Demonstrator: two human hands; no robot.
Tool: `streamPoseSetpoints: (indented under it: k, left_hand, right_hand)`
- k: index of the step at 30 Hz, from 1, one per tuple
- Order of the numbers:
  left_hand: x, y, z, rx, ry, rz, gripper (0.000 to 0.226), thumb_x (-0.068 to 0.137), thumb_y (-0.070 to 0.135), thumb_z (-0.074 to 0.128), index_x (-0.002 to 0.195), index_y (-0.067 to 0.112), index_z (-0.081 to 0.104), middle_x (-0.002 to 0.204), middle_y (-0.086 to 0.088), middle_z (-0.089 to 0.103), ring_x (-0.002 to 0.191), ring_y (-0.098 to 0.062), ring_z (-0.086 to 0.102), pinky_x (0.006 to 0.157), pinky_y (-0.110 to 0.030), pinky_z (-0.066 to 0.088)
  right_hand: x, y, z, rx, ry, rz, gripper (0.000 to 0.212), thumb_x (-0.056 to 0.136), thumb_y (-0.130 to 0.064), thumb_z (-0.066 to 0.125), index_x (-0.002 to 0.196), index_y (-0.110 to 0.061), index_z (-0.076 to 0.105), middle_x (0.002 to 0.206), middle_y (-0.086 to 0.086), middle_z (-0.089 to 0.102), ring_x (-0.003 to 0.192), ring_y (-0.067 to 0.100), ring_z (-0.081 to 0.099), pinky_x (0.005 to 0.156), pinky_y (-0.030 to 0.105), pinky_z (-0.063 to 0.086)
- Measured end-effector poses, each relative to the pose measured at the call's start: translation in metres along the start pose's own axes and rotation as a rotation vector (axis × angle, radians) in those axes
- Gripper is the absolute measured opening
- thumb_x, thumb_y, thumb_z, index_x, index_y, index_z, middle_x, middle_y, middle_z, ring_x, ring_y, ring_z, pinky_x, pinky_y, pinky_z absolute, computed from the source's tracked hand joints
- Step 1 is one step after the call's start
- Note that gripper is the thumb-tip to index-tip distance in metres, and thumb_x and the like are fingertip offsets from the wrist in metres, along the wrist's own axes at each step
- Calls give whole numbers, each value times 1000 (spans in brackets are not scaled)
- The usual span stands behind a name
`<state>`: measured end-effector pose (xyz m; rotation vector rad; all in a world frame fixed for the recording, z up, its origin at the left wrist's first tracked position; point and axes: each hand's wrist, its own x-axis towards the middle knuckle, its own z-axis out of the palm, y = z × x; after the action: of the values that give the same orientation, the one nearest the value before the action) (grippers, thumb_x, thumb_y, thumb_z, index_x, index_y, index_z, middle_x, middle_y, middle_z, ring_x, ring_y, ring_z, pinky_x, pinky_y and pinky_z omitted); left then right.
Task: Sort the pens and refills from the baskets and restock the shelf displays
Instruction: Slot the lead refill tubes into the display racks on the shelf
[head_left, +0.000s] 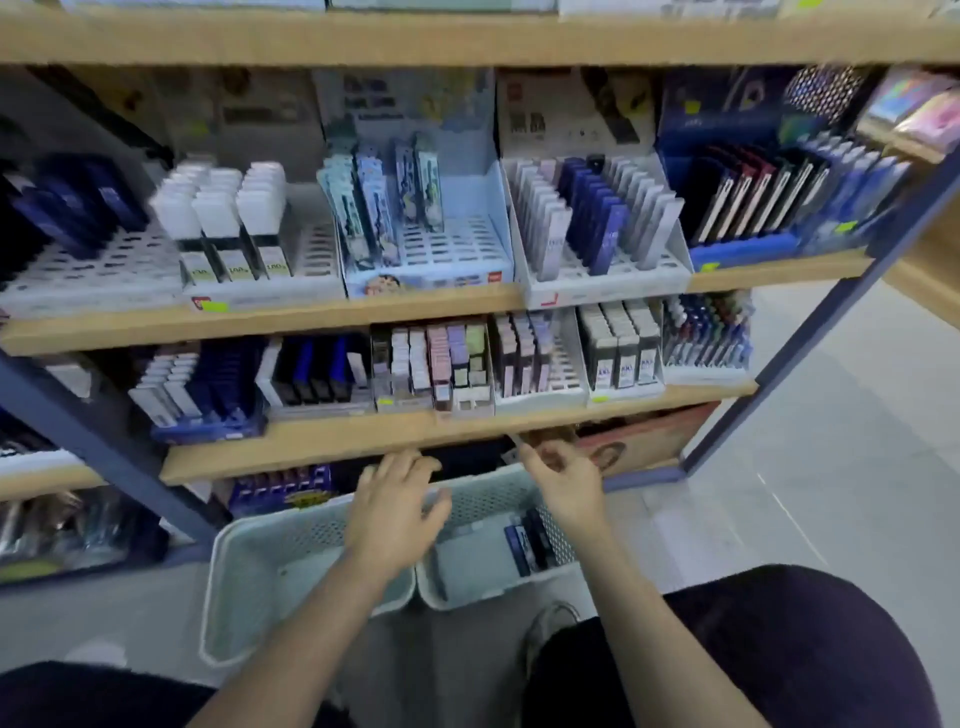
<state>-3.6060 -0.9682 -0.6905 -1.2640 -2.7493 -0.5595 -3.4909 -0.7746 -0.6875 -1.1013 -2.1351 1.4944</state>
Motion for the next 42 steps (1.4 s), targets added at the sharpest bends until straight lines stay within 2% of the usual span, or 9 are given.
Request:
streamPoseSetpoints:
  k: [2, 5, 10, 15, 20, 24, 31, 38, 42]
  left_hand:
    - [-8, -13, 42, -17, -112, -59, 49, 83, 45, 44, 109, 14, 71, 110, -6, 68, 98, -32, 67, 80, -45, 54]
    - [-10, -32, 103, -53, -209, -192, 55, 89, 39, 59, 136, 10, 55, 143, -11, 52, 128, -35, 53, 99, -52, 48]
    - [-24, -58, 185, -46, -296, -240, 92, 86, 45, 70, 157, 5, 25, 166, -13, 20, 149, -35, 28, 110, -54, 42]
    - [-37, -70, 215, -52, -284, -250, 100, 90, 61, 55, 161, 11, 5, 170, -3, -4, 155, -15, -13, 122, -38, 6]
    - [-41, -70, 218, -117, -241, -376, 106, 81, 65, 50, 161, 9, 8, 169, -7, 0, 154, -11, -12, 122, -34, 5]
    - [-42, -74, 219, -148, -275, -360, 110, 79, 62, 61, 161, 10, 9, 169, -3, -3, 154, -11, -11, 121, -33, 4]
    - [-49, -83, 216, -186, -233, -339, 113, 80, 57, 72, 161, 9, 10, 170, -3, -2, 155, -14, -1, 121, -38, 15]
    - [-52, -82, 217, -203, -231, -326, 106, 82, 61, 61, 160, 9, 11, 169, 1, -7, 156, -15, -1, 119, -40, 21]
    - [-52, -83, 217, -216, -237, -325, 106, 81, 64, 55, 160, 9, 12, 170, -2, -3, 156, -16, 0, 120, -41, 22]
  right_hand:
    - [14, 46, 11, -36, -30, 33, 9, 89, -39, 70, 86, -32, 65, 94, -2, 70, 84, 11, 64, 67, 11, 43]
    - [41, 101, 34, -89, -67, 105, 24, 82, -50, 72, 102, -41, 64, 102, -7, 69, 95, 14, 66, 80, 32, 54]
    - [78, 162, 65, -236, -232, 339, 54, 85, -26, 79, 129, -9, 53, 108, 1, 60, 105, 19, 59, 78, 22, 38]
    - [109, 210, 95, -413, -308, 534, 72, 80, -36, 81, 135, -4, 47, 117, 7, 59, 115, 27, 58, 91, 31, 44]
    - [134, 252, 141, -547, -197, 615, 111, 46, -81, 61, 133, -13, 45, 120, 12, 65, 113, 33, 59, 103, 42, 44]
    - [127, 251, 145, -593, -94, 677, 86, 70, -58, 73, 133, -6, 47, 126, 15, 56, 120, 34, 54, 103, 38, 44]
    - [137, 291, 153, -599, -133, 699, 101, 47, -68, 73, 126, -7, 57, 120, 14, 64, 110, 31, 62, 94, 37, 53]
    - [126, 255, 153, -902, -264, 700, 114, 78, -53, 78, 152, 4, 12, 153, 25, 22, 141, 38, 31, 115, 43, 33]
    - [125, 261, 162, -911, -227, 663, 101, 83, -37, 79, 150, 1, 13, 153, 26, 24, 139, 37, 33, 112, 42, 35]
